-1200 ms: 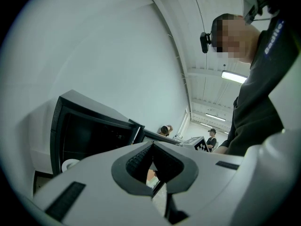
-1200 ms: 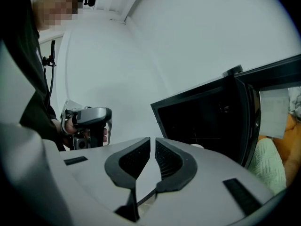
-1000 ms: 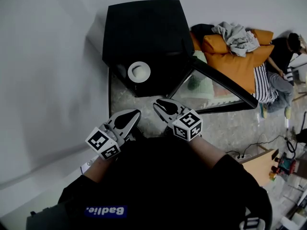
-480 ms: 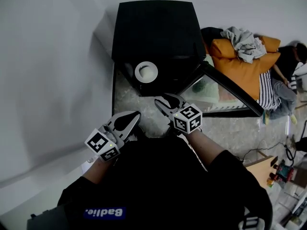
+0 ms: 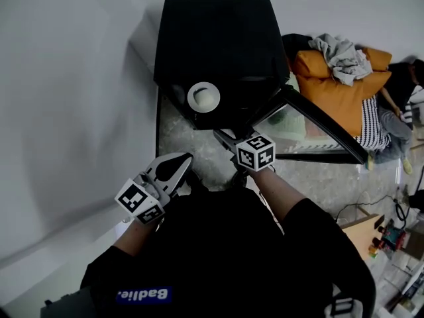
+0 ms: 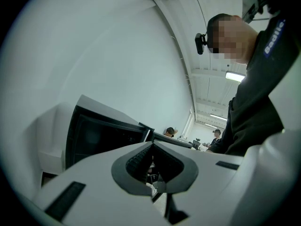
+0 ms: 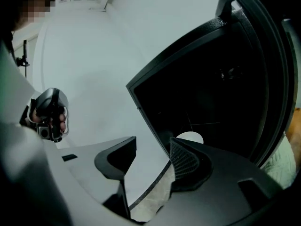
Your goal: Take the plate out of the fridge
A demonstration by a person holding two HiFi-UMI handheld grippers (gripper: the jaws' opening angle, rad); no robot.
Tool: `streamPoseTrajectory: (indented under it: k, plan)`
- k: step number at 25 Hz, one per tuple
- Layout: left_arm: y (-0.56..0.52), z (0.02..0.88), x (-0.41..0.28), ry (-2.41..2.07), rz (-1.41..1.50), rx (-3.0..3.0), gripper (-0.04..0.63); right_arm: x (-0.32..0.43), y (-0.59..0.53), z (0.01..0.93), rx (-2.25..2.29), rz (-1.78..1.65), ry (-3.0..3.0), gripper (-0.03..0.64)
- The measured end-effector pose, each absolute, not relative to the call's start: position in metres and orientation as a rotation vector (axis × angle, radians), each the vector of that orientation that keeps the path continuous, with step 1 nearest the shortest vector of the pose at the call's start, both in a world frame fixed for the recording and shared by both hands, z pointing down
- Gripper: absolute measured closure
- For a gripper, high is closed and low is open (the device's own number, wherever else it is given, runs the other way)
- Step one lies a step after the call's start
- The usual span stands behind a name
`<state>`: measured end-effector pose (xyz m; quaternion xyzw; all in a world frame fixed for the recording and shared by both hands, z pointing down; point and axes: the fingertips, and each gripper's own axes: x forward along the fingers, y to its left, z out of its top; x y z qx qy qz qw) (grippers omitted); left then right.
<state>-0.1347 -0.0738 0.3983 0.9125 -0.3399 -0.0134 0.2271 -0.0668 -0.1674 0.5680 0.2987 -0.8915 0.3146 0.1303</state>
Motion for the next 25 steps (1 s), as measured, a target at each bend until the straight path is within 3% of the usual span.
streamPoseTrajectory:
  k: [25]
  plan:
    - [-0.093, 0.407, -0.155, -0.943, 0.032, 2.492, 0.588, -0.06, -0.257, 0.7, 1.168, 1.317, -2.299, 0.411]
